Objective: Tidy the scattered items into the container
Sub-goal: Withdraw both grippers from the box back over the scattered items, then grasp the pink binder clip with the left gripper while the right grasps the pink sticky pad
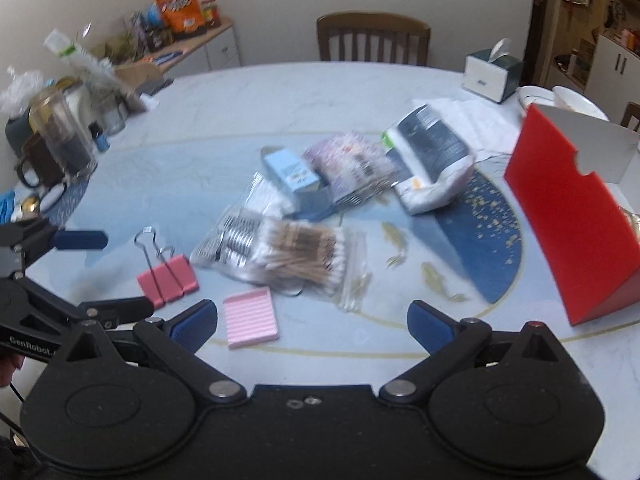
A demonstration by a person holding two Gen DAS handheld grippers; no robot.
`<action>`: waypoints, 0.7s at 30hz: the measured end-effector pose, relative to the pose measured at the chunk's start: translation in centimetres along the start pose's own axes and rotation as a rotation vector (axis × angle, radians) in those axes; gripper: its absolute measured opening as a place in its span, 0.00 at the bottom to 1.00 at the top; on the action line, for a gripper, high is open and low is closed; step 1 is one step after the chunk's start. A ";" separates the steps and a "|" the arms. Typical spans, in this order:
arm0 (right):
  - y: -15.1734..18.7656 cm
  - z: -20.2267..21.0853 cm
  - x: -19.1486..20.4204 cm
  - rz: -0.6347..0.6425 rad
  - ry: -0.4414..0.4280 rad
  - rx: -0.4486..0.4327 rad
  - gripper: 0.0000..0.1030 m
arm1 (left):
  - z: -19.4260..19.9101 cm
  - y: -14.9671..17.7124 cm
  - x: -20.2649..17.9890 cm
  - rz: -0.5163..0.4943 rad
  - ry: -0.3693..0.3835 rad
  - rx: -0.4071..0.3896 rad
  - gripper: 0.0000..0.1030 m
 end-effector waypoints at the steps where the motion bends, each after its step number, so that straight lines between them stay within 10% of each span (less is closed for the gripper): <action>1: 0.2 -0.2 0.3 0.012 -0.002 0.008 0.97 | -0.1 0.0 -0.1 -0.006 0.008 0.000 1.00; 10: 2.4 -2.6 2.8 0.127 -0.023 0.078 0.84 | -1.8 -0.3 -0.2 -0.028 0.020 0.008 0.97; 21: 3.0 -4.0 4.3 0.191 -0.042 0.105 0.71 | -3.2 0.1 -0.4 -0.046 0.054 0.034 0.67</action>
Point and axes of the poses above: each gripper's, at about its wrist camera, not at the fingertips, and z roughly against the way its jaws point, x to its left, y to its underside, the point moved 10 cm from there along -z, roughly the way its jaws point, and after that the axes turned 4 degrees about -x, right-handed, at the moved point
